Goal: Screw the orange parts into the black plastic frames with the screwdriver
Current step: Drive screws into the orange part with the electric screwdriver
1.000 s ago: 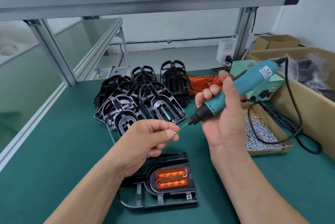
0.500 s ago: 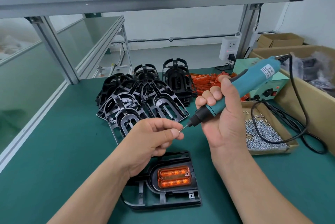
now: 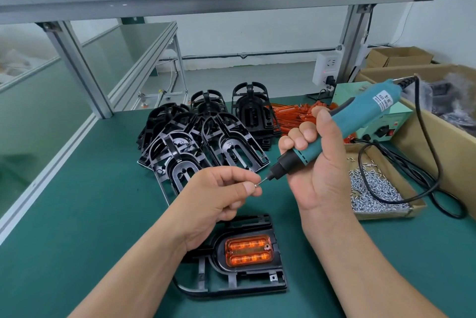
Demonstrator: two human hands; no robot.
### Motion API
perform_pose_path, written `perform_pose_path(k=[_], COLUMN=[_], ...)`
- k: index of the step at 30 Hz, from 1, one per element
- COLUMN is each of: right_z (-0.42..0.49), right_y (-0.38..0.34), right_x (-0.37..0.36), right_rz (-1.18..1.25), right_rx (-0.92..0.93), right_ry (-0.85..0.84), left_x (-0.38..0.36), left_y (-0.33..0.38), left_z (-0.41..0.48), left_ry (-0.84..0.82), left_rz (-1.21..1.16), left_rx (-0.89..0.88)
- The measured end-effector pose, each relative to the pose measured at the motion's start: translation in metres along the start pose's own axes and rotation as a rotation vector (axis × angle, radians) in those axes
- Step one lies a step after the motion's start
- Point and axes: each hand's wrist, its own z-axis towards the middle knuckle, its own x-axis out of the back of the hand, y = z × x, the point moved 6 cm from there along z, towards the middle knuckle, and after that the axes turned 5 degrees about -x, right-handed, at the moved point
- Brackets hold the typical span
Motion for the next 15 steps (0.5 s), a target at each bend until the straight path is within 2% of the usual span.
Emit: perform_pose_path(k=[15], right_z=[-0.0035], right_y=[-0.0018], right_x=[-0.0016], right_rz=[-0.091], right_rx=[0.034], right_ry=[-0.026], left_x=[0.0003], left_y=[0.0020], left_z=[-0.0011], left_ry=[0.021], left_rz=[0.058], left_rx=[-0.030])
